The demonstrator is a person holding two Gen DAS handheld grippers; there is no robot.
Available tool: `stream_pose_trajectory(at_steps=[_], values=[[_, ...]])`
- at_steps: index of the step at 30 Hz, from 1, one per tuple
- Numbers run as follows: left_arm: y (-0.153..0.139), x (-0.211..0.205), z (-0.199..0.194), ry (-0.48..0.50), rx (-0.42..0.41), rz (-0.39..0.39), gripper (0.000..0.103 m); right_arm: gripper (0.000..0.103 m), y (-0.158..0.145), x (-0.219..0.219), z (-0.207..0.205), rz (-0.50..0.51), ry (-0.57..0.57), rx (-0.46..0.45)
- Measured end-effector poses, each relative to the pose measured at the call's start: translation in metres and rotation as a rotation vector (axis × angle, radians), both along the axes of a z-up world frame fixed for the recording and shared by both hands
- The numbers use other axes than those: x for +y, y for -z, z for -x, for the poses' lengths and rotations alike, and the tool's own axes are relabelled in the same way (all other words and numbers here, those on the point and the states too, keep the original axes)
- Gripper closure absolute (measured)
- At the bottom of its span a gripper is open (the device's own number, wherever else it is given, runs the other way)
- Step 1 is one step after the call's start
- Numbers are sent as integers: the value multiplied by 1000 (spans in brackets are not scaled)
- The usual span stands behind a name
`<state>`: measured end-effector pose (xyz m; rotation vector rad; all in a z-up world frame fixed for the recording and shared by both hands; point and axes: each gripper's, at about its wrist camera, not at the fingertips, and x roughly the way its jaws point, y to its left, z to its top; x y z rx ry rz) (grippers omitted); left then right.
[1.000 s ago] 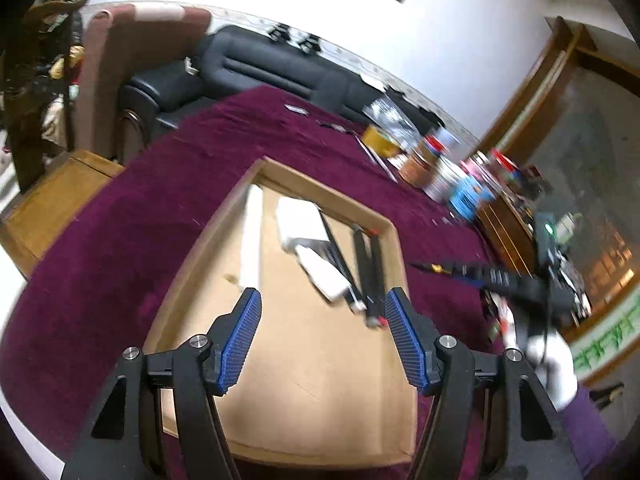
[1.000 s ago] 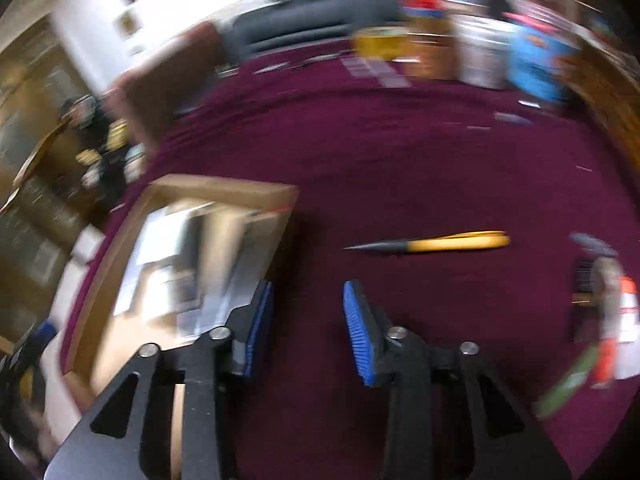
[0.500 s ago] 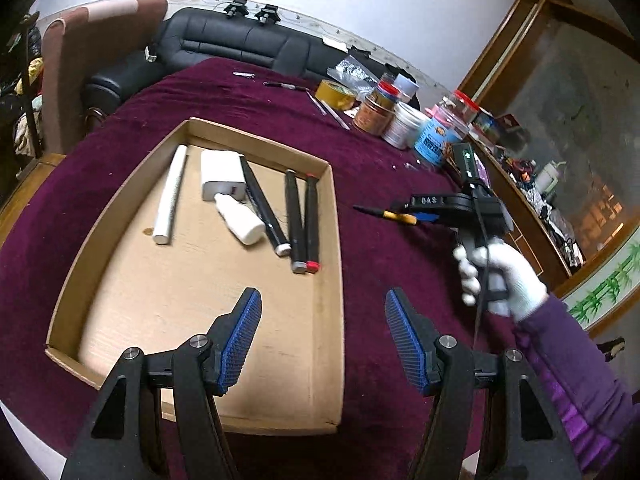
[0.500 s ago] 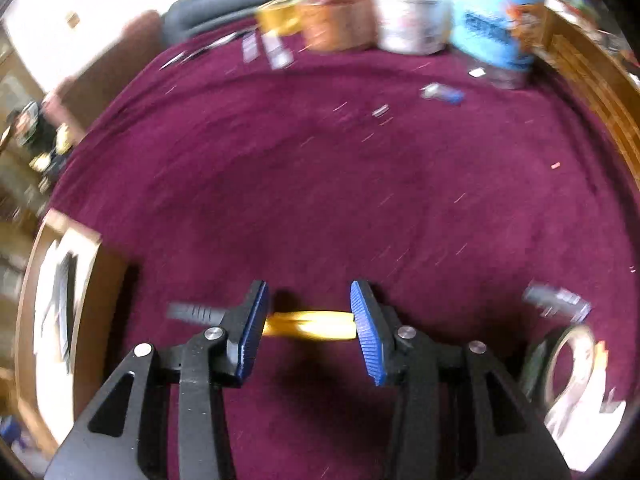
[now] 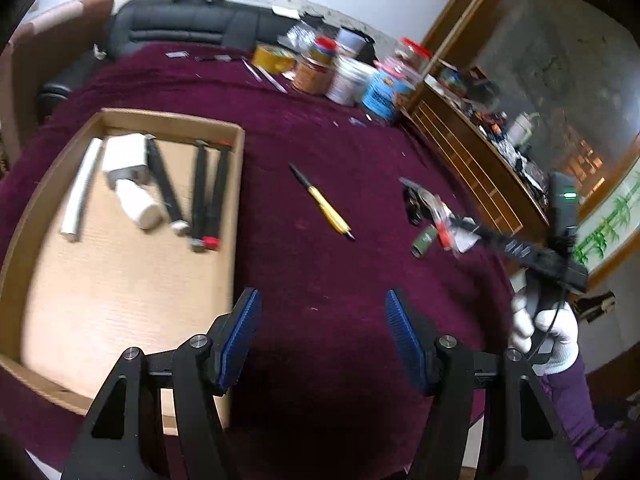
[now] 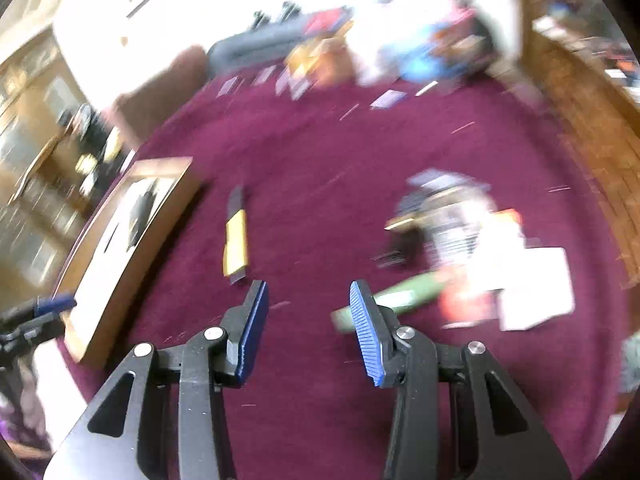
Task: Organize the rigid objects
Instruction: 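Grasp the yellow pen on the table with the left tool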
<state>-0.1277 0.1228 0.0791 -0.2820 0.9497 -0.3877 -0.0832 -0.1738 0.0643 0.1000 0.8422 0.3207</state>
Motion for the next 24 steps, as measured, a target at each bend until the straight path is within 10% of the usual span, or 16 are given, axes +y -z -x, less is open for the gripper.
stream_pose_trajectory(at_steps=[3, 5, 7, 15, 20, 24], values=[[2, -22, -12, 15, 21, -8, 45, 49, -25, -32, 18, 48, 183, -195], [4, -37, -23, 8, 24, -20, 45, 6, -32, -54, 26, 24, 344, -316], [5, -51, -37, 2, 26, -23, 45, 0, -29, -70, 26, -36, 471, -383], [36, -81, -100, -64, 72, -163, 45, 10, 24, -108, -21, -172, 576, -164], [62, -103, -144, -80, 93, -272, 45, 11, 25, -119, -16, -182, 583, -183], [67, -116, -151, -60, 35, -376, 90, 11, 32, -117, -16, -171, 569, -158]])
